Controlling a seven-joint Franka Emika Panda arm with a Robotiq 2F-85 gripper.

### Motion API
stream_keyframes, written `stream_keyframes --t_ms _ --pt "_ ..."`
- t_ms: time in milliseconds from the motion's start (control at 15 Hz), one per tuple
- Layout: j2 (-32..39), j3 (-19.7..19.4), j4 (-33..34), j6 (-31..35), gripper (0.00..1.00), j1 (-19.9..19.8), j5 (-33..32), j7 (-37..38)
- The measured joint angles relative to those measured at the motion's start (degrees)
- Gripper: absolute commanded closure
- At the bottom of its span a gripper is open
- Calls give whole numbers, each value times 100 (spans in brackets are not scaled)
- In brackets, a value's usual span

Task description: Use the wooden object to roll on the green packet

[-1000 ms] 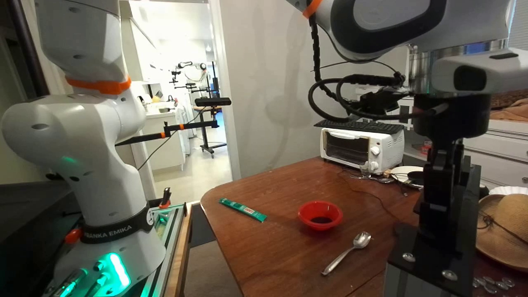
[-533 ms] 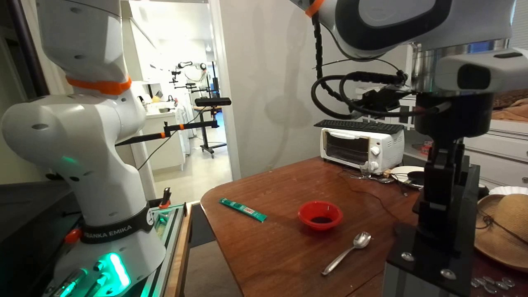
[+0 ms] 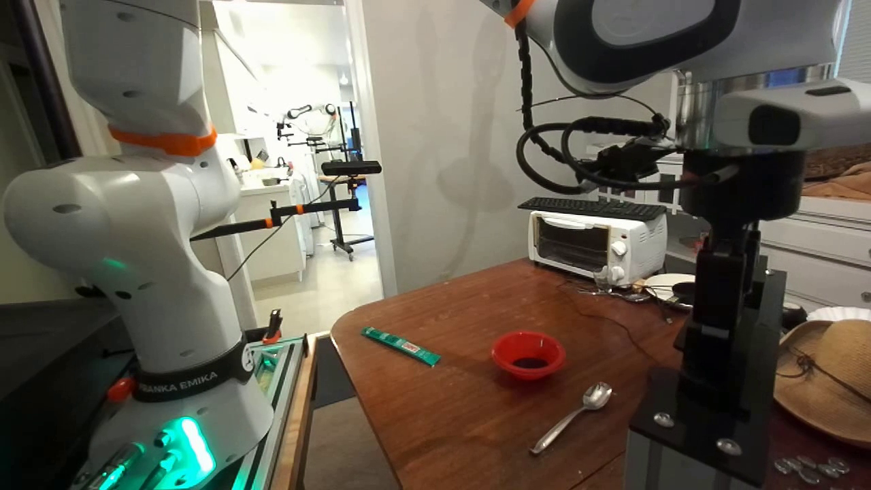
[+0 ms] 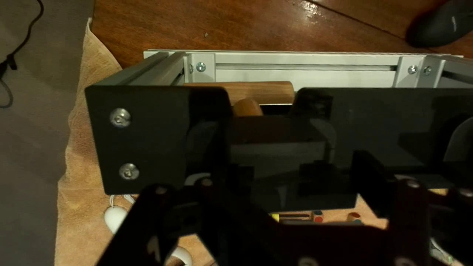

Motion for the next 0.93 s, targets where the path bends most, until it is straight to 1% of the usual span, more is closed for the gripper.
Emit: stream_keyframes --t_ms 267,600,733,933 --pt "-66 5 29 1 0 18 0 38" --pt "-309 -20 12 1 0 17 -5 367" --pt "-505 -25 -83 -25 0 17 -56 460" --pt "-841 -16 -343 -233 0 18 -192 374"
